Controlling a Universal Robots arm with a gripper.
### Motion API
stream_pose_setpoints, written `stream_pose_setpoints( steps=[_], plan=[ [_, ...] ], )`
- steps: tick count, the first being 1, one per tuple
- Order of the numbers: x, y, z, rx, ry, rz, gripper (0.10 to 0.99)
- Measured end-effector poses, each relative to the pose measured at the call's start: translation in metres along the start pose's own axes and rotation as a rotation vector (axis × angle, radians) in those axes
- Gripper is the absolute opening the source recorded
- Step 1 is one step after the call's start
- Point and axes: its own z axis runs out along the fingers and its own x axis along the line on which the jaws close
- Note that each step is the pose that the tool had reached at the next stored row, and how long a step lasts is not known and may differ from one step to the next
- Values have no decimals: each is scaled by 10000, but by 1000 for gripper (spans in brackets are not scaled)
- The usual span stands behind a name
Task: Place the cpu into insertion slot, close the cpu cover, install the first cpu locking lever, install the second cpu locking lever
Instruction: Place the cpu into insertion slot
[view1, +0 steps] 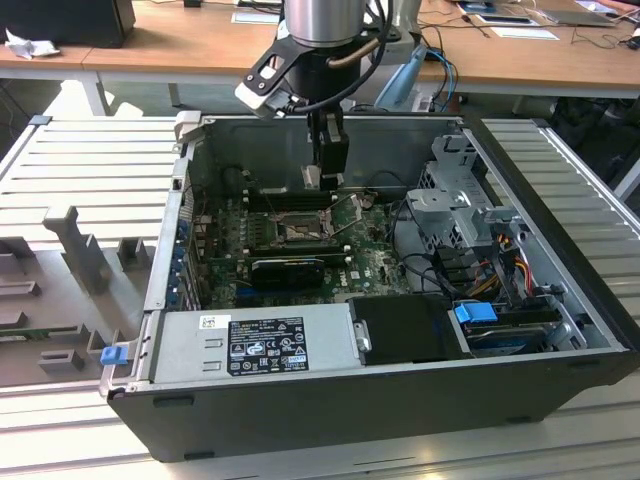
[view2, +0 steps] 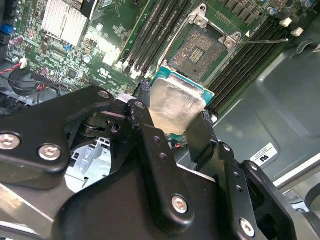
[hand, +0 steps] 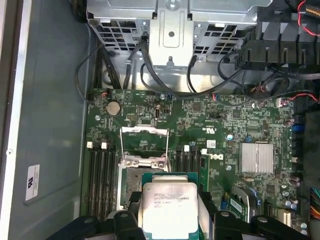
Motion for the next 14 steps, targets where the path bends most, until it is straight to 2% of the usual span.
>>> stream_pose_setpoints(
  steps=[6,14],
  plan=[
    [-1,-13,140,-1,-13,118,529],
    [3,-20,218,-1,-16,135,529]
  ],
)
